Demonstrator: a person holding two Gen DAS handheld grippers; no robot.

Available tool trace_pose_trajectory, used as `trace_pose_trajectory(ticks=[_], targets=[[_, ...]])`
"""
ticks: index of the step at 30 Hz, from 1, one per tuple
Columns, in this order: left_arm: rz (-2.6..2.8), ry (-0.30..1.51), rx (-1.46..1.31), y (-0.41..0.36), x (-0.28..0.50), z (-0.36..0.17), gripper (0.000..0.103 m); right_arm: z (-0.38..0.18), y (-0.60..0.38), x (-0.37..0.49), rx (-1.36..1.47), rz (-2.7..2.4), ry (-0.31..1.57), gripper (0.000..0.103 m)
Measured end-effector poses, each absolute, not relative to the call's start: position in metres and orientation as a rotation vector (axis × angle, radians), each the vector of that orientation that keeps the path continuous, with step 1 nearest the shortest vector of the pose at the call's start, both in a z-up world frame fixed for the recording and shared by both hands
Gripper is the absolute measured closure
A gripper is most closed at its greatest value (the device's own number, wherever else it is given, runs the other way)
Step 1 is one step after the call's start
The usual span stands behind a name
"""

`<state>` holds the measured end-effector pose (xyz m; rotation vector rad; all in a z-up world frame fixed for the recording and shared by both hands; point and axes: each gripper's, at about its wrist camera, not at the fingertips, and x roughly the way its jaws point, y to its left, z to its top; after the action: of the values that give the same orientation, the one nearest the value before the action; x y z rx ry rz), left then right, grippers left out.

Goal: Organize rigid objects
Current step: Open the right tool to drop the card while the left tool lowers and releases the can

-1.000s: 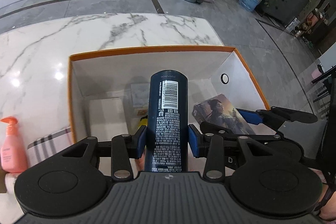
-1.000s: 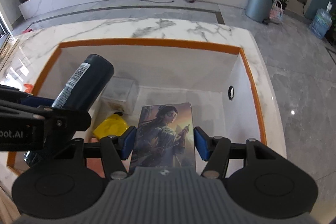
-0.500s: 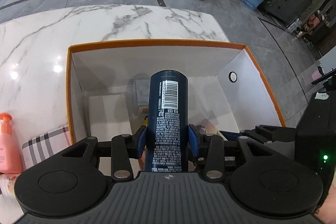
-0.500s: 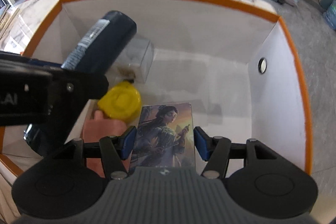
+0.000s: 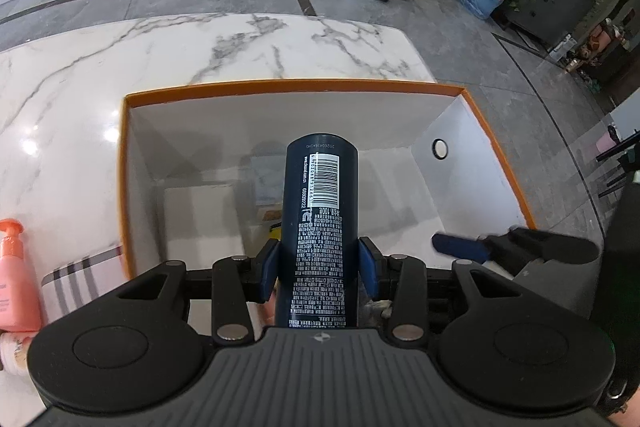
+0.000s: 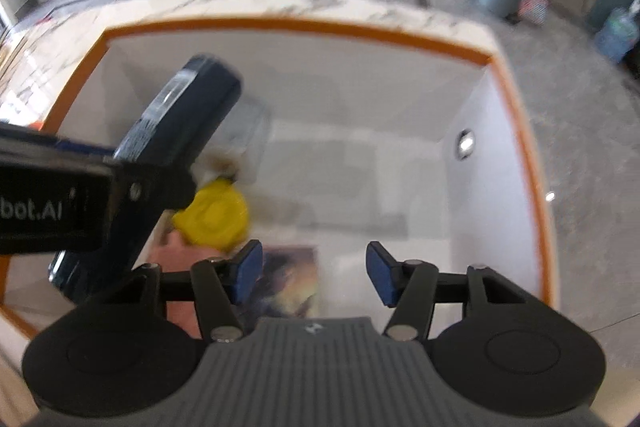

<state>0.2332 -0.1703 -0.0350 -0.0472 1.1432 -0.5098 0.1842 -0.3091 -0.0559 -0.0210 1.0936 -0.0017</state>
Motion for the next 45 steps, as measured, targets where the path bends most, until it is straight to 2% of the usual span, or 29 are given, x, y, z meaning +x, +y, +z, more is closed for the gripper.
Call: trace_pose_trajectory(ticks=[4,11,29,41,45], targets=[[-0.533,1.142,-0.076,-0.183,0.240,-0.038,0.056,-0.047,-0.317,0.181,-0.007,-0.030,1.042,0.057],[-0.550,1.145,-0.068,-0.212,0.250,-0.047,0.056,-0.051,-0.322,0.179,-0.003,-0.047,1.039,0.057],[-0.512,1.183,-0.070,-0.218,0.258,-0.080,0.056,-0.075,-0.316,0.184,-0.021,0.006,1.065,0.056],[-0.501,1.153,-0.060,-0.209,0.251,-0.067,0.053,-0.075,-0.316,0.186,-0.030,-0.002,1.062,0.055],[-0.494,1.114,-0.036,-0.207,0.243,-0.056,0.053,-0.069,-0.312,0.183,-0.043,-0.017,1.042,0.045]])
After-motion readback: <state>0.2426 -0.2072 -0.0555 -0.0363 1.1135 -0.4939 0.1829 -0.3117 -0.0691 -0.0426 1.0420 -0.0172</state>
